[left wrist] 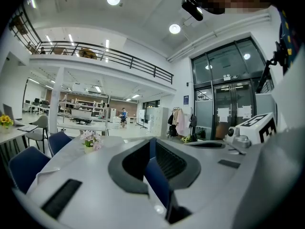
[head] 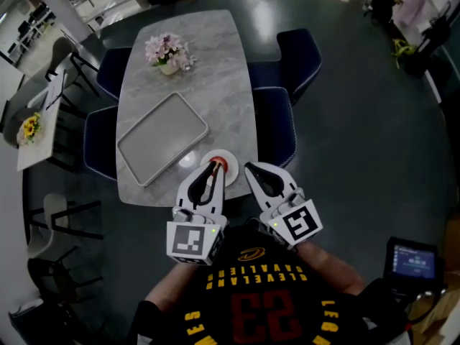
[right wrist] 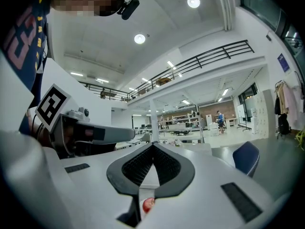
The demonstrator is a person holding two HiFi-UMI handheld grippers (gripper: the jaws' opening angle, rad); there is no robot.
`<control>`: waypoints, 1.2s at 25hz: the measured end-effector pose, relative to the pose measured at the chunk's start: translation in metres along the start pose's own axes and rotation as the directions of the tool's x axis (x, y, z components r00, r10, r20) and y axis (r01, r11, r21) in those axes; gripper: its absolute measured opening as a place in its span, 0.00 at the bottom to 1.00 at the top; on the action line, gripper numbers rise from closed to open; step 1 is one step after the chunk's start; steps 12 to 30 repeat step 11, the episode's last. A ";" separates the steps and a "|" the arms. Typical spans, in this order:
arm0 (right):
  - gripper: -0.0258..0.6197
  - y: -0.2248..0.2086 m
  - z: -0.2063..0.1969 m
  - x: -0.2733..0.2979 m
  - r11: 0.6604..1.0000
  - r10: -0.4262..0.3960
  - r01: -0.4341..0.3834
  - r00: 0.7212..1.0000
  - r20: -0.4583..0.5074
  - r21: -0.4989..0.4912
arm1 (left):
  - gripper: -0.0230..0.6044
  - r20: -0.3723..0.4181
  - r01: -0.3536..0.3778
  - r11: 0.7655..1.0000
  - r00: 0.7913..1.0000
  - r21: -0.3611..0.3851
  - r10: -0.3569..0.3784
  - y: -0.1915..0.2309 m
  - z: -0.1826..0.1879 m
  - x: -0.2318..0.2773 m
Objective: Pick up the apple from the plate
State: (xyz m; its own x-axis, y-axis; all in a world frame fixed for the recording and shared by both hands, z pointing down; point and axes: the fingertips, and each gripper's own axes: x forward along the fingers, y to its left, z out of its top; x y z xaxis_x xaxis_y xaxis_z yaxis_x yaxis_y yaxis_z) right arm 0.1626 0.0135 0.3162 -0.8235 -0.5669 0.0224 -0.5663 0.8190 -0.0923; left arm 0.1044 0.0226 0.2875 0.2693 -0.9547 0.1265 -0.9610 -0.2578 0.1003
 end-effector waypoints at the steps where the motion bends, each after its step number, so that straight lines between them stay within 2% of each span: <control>1: 0.05 0.000 0.000 0.000 1.000 0.001 -0.001 1.000 -0.001 0.000 | 0.10 0.003 -0.001 1.000 1.000 -0.005 0.001 0.000 0.000 0.000; 7: 0.05 0.000 -0.001 0.001 1.000 0.003 -0.003 1.000 -0.007 0.002 | 0.10 0.002 0.000 1.000 1.000 -0.006 0.000 0.000 0.003 0.003; 11: 0.05 0.002 -0.005 0.004 1.000 0.006 -0.007 1.000 -0.014 -0.005 | 0.10 -0.002 -0.005 1.000 1.000 0.022 0.005 0.006 -0.006 0.002; 30: 0.05 0.002 -0.005 0.004 1.000 0.006 -0.007 1.000 -0.014 -0.005 | 0.10 -0.002 -0.005 1.000 1.000 0.022 0.005 0.006 -0.006 0.002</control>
